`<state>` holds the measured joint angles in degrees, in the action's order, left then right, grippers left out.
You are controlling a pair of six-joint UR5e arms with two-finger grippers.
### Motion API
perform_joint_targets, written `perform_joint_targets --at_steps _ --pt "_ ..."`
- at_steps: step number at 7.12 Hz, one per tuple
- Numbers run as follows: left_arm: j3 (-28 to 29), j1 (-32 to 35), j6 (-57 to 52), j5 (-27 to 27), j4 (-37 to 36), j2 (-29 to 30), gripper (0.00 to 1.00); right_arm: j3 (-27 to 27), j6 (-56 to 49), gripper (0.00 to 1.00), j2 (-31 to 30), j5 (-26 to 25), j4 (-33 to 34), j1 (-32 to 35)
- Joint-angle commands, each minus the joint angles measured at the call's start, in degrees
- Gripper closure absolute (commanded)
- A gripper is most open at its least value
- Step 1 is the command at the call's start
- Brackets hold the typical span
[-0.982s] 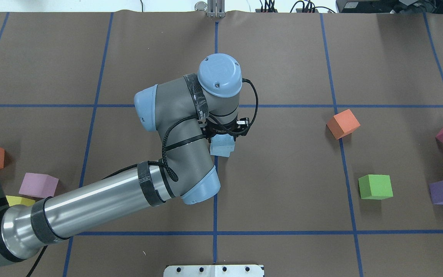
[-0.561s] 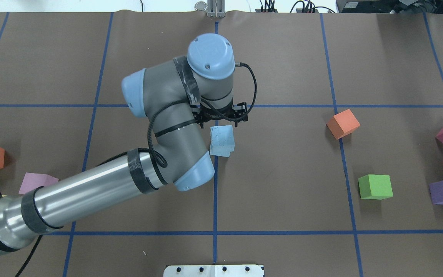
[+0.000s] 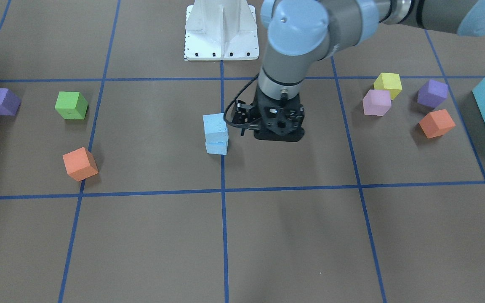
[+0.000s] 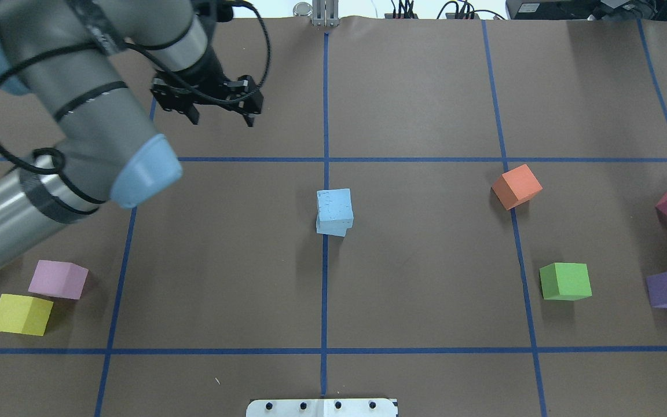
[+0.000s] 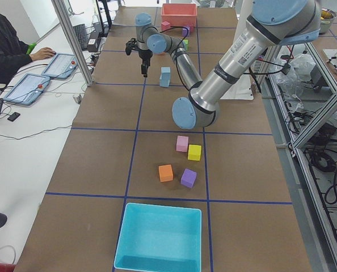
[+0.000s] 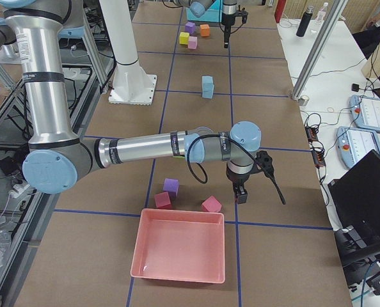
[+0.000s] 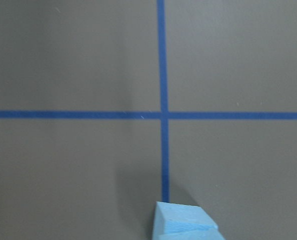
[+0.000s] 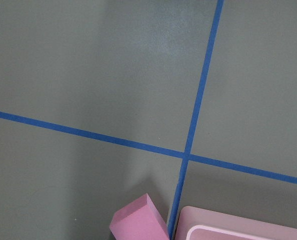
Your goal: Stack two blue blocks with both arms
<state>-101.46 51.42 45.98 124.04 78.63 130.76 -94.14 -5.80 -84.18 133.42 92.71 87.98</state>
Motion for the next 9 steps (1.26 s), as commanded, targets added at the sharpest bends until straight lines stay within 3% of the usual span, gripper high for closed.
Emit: perform_joint_targets --at_steps 1,3,6,9 --pt "-5.7 10.8 -16.8 5.3 -0.8 -11.0 0.03 0.0 0.0 0.0 -0.2 -0.1 0.0 -0.1" --pt "-9.0 19.7 -30.5 7.5 -0.1 -21.9 0.03 0.0 0.0 0.0 -0.1 0.0 -0.1 -0.2" --pt "-8.1 33.8 -44.1 14.7 3.0 -37.1 0.03 0.0 0.0 0.0 -0.1 0.0 0.0 -0.2" --pt "-5.2 37.9 -49.0 13.9 3.3 -42.9 0.02 0.1 0.0 0.0 0.2 0.1 -0.1 -0.3"
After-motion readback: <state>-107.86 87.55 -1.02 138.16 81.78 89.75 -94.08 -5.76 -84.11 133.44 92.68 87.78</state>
